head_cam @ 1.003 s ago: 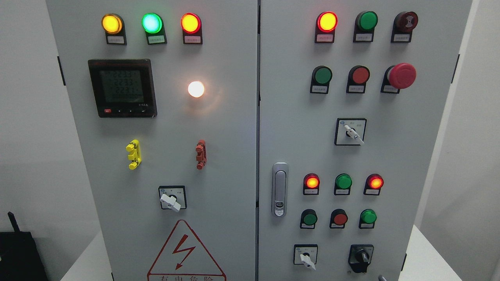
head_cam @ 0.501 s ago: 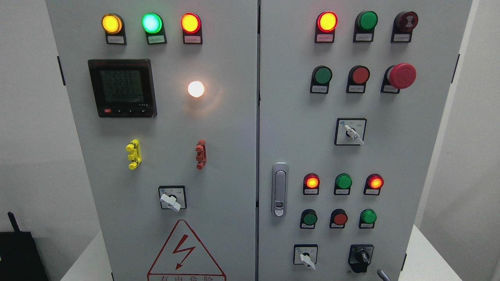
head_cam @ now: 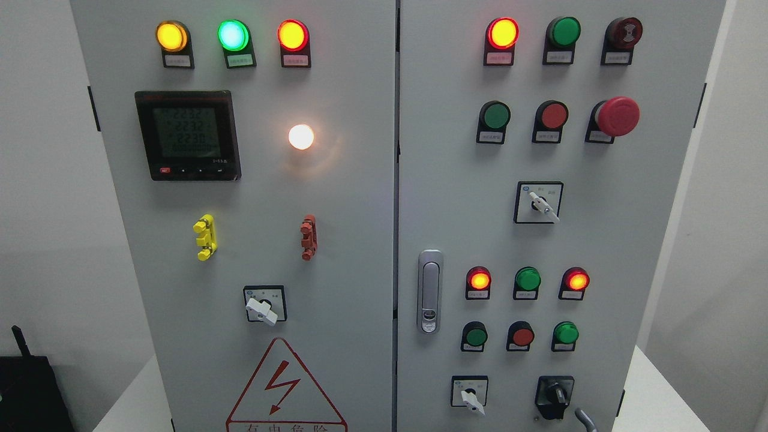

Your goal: Trip black knob to open circuit

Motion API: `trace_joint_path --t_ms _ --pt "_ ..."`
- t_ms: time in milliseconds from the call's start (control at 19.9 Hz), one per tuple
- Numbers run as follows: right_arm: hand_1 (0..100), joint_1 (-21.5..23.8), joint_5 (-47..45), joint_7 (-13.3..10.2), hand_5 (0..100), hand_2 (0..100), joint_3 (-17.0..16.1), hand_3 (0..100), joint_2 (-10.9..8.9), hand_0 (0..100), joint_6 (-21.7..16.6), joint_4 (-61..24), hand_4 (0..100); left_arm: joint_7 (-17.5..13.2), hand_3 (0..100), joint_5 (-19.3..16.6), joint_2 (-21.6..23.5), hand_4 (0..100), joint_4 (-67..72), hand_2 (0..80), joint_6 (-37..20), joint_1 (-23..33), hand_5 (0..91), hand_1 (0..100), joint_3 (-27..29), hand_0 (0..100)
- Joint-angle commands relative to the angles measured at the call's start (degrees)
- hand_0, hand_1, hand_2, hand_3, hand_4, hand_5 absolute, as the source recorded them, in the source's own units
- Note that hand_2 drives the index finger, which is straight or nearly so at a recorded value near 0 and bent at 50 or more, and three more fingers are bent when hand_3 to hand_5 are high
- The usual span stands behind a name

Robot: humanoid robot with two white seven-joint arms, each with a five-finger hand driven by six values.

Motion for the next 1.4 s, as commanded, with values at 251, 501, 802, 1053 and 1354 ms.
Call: trace_joint_path --t_ms 251,501,802,1053,1354 --pt "6 -0.19 0.09 0.00 100 0 2.53 100 1.14 0 -0.09 0.26 100 0.02 0 -1.32 0.00 0 0.00 0.0 -0.09 0.00 0.0 39 0.00 12" --pt "6 0.08 0.18 -0.09 100 0 2.53 100 1.40 0 -0.18 -0.26 100 0.02 0 -1.32 0.00 0 0.00 0.0 -0.09 0.00 0.0 39 0.00 12" --pt "6 0.34 0.18 -0.09 100 0 2.53 100 1.40 0 -0.44 -0.70 100 0.02 0 -1.32 0.00 0 0.00 0.0 -0.09 0.00 0.0 39 0.00 12" --pt "6 0.34 0.27 -0.09 100 0 2.53 100 1.40 0 -0.53 -0.70 100 0.02 0 -1.32 0.00 0 0.00 0.0 0.00 0.00 0.0 39 0.00 12" --pt "6 0.60 0.27 -0.09 100 0 2.62 100 1.40 0 -0.62 -1.05 100 0.02 0 -1.32 0.00 0 0.00 0.0 0.00 0.00 0.0 39 0.00 12"
